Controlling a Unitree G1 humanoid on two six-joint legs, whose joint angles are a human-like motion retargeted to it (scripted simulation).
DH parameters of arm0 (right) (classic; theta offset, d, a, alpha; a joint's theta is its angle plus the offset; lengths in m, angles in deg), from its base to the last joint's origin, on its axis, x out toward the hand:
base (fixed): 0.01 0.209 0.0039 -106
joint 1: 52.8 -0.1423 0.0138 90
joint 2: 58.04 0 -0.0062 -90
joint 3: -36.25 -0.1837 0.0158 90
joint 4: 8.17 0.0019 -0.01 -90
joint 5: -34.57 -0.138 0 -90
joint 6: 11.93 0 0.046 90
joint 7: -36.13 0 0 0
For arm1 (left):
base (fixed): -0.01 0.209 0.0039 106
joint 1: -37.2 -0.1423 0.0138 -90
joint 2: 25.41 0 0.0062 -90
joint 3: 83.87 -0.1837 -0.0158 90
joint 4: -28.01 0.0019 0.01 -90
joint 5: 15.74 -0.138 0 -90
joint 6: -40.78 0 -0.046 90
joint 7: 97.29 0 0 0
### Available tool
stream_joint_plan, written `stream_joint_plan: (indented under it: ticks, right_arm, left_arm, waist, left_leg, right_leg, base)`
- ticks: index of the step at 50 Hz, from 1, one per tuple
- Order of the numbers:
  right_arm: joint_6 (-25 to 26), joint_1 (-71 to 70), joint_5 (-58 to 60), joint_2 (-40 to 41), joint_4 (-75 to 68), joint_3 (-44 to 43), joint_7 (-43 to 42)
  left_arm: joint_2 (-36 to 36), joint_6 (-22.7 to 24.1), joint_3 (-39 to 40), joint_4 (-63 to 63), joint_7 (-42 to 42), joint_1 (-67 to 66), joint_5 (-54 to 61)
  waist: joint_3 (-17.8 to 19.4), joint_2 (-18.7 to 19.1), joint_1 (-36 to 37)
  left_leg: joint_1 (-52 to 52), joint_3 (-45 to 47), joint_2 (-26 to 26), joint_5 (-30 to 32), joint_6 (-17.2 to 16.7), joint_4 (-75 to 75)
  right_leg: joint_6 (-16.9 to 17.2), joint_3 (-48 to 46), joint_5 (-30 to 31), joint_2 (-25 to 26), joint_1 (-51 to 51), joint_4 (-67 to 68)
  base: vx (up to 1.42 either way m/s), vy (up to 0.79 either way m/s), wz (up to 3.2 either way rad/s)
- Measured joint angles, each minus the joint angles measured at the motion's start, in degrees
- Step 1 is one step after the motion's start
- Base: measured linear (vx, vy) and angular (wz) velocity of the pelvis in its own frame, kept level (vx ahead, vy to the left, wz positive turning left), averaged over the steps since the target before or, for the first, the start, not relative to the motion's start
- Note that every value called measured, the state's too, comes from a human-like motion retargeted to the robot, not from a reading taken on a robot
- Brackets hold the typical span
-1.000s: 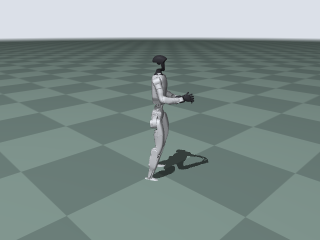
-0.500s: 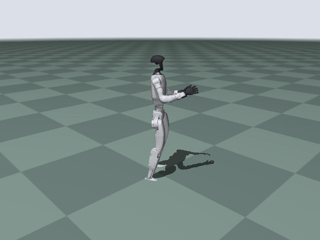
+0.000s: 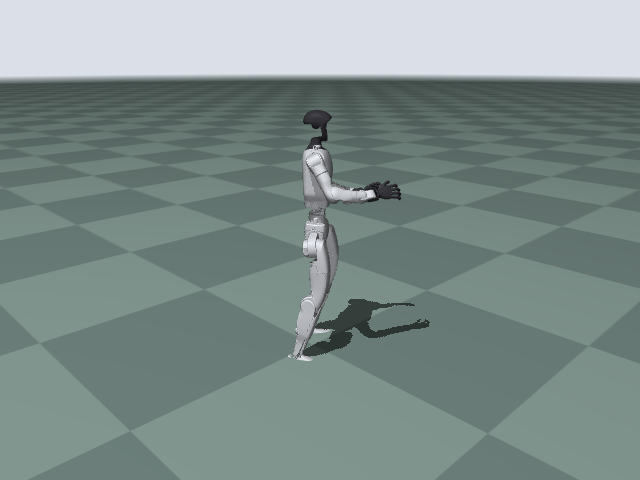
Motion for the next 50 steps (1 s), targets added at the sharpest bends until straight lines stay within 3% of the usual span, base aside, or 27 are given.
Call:
stream_joint_plan:
  ticks: [10,17,23,30,34,42,50]
  right_arm:
    - [-1.6,15.1,1.8,-2.7,-1.8,-6.1,-7.8]
    - [-2.1,20.1,2.1,-1.1,-2.4,-8.9,-11.0]
    - [-2.5,21.9,2.1,-1.3,-0.4,-8.1,-9.1]
    - [-3.5,22.3,-1.8,-2.1,7.4,-4.8,3.1]
    - [-3.0,19.2,-7.5,-1.4,12.7,-4.1,9.5]
    - [-1.8,9.0,-23.2,2.3,23.1,-4.9,16.0]
    - [0.0,4.7,-36.6,6.8,25.9,-6.6,20.7]
  left_arm:
    - [-5.9,-1.6,10.9,27.6,14.6,-3.0,7.9]
    - [-8.2,-0.9,12.6,39.0,17.9,0.6,11.2]
    - [-7.1,3.2,8.3,22.3,12.2,2.9,9.4]
    - [-1.0,6.0,2.2,-7.0,-1.0,4.2,0.9]
    - [3.4,5.5,-0.9,-17.6,-7.6,4.3,-3.7]
    - [14.1,4.9,-8.4,-28.8,-18.6,6.1,-10.9]
    - [19.9,4.7,-14.5,-30.8,-23.8,13.6,-14.1]
  waist:
    - [1.2,-4.5,-1.8]
    - [2.1,-7.3,-2.5]
    - [2.5,-6.5,-1.4]
    - [0.9,-2.8,-0.2]
    - [-0.6,-0.9,-0.7]
    - [-3.6,1.5,-2.3]
    - [-5.8,2.1,-3.1]
  left_leg:
    - [-0.6,1.5,0.4,0.0,-1.2,-0.2]
    - [-1.9,1.7,0.6,-0.2,-1.1,1.2]
    - [-3.6,0.2,-0.2,0.8,-1.1,0.5]
    - [-4.3,-1.1,-1.1,2.5,-1.3,-2.4]
    - [-3.7,-1.0,-1.3,3.3,-1.3,-4.5]
    - [-2.3,-0.7,-1.5,4.8,-1.2,-8.5]
    - [-1.1,-1.0,-2.0,6.5,-0.8,-12.0]
  right_leg:
    - [0.4,0.1,-1.2,0.0,-2.3,2.9]
    - [0.6,0.3,-1.7,-0.1,-4.3,5.6]
    - [-0.1,-0.3,-2.1,-0.7,-5.6,5.5]
    - [0.0,-1.6,-0.5,-1.1,-5.4,3.0]
    - [0.5,-1.6,1.0,-1.0,-5.0,1.2]
    - [1.4,-0.8,4.1,-0.5,-4.1,-2.6]
    - [1.8,-0.8,6.2,-0.4,-3.3,-5.1]
  base:
    - [0.0,0.0,0.0]
    - [0.0,0.0,0.0]
    - [-0.01,-0.01,0.11]
    - [-0.01,0.01,0.21]
    - [0.0,0.0,0.0]
    - [0.0,0.0,0.0]
    - [0.0,0.0,0.0]
